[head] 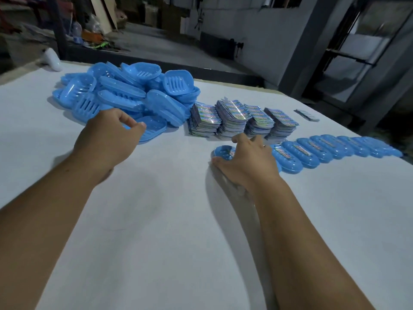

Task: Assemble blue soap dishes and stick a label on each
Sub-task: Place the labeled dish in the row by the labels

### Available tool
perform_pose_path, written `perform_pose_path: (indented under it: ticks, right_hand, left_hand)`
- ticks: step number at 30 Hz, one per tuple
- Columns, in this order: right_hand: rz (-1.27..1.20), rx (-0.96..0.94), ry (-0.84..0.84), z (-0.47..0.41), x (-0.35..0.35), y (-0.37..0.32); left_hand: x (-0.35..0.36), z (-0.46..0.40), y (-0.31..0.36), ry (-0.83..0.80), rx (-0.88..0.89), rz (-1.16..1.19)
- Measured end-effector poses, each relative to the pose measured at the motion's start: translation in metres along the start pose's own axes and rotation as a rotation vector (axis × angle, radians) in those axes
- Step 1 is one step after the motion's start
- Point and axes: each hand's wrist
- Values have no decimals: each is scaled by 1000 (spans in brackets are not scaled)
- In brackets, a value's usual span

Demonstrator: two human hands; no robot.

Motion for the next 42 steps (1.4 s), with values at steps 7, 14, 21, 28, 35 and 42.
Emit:
perform_pose_path:
  ticks: [7,14,21,28,35,42]
  right_hand:
    - [-44,87,54,-8,-3,21]
    - [-77,183,88,-15,-5,39]
    - [-127,5,150,-17,-6,12]
    - [-136,-344,-135,-40,-4,-54]
    - [-227,-374,-91,-54,27,-85]
    - [-483,-418,63,-42,46,-69]
  left_hand:
    - [1,-1,-3,-3,27,5]
    - [1,-2,-5,-13,29,-4]
    - [-1,-1,-2,-16,-11,-4]
    - [-9,-5,-5,-23,-34,12]
    - [-15,-15,-20,18,107,-228]
    - [-6,-11,-17,-127,348,-421]
Point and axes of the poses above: each hand's wrist, its own z-axis away from the middle knuckle, its own x-axis out of the palm, y = z × x, and after that the axes turned 12 degrees about -x, right-handed
